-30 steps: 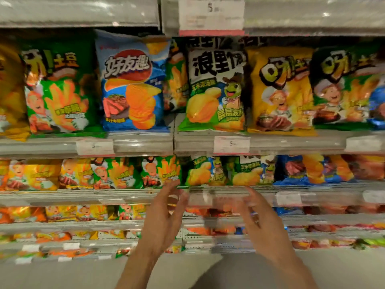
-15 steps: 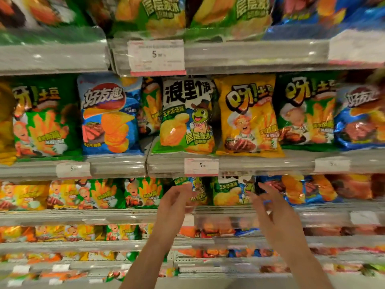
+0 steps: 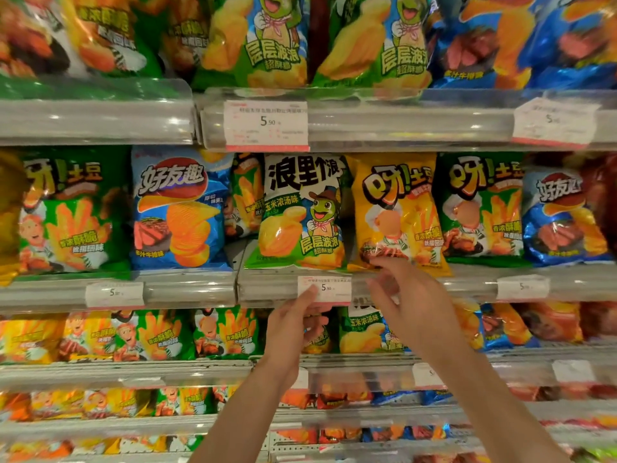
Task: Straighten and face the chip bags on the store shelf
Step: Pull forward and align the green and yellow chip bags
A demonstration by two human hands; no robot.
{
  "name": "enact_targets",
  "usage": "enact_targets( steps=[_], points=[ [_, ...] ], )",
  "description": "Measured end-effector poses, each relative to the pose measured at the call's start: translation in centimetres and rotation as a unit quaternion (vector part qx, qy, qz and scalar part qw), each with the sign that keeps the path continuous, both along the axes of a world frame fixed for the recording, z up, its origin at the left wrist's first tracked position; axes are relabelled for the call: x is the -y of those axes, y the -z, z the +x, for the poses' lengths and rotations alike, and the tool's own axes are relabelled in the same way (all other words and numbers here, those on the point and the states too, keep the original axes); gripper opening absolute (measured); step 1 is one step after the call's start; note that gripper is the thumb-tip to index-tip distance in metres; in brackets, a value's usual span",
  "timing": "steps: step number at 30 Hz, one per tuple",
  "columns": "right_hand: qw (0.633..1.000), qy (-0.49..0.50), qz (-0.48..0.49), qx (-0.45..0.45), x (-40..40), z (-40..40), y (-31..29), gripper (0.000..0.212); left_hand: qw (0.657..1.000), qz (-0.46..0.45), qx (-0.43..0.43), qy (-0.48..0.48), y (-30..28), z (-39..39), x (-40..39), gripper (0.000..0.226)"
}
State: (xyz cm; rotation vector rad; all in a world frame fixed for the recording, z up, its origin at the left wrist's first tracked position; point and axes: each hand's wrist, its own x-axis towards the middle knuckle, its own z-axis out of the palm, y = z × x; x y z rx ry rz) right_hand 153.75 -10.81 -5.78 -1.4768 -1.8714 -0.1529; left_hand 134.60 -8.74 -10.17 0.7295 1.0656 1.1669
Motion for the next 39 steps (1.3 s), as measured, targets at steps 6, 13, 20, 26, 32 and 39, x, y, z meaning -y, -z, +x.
enact_targets(
  steps=[6, 13, 20, 26, 32, 39],
  points=[
    [0.999, -0.032, -0.006, -0.025, -2.7, -1.5, -3.9, 0.041, 0.999, 0.014, -0.026, 0.016, 0.3, -0.3, -0.2, 0.036],
    [0.984, -0.080, -0.156, -0.043, -8.8, -4.0, -8.0, 0.085, 0.998, 0.028, -0.044, 0.032, 0.1, -0.4, 0.1, 0.035],
    [0.962, -0.119, -0.216, -0.120, -11.9, -5.8, -7.6, 0.108, 0.998, 0.034, -0.048, 0.035, 0.1, -0.5, 0.1, 0.036],
    [0.963, -0.173, -0.132, -0.158, -10.6, -5.1, -7.2, 0.104, 0.998, 0.032, -0.049, 0.030, 0.2, -0.4, 0.0, 0.038],
    [0.958, -0.207, -0.084, -0.182, -9.5, -5.4, -6.8, 0.102, 0.997, 0.032, -0.057, 0.029, 0.4, -0.4, -0.2, 0.040],
    [0.966, -0.185, -0.072, -0.163, -10.2, -7.5, -6.0, 0.104, 0.998, 0.031, -0.054, 0.030, 0.1, -0.4, -0.1, 0.041]
  ],
)
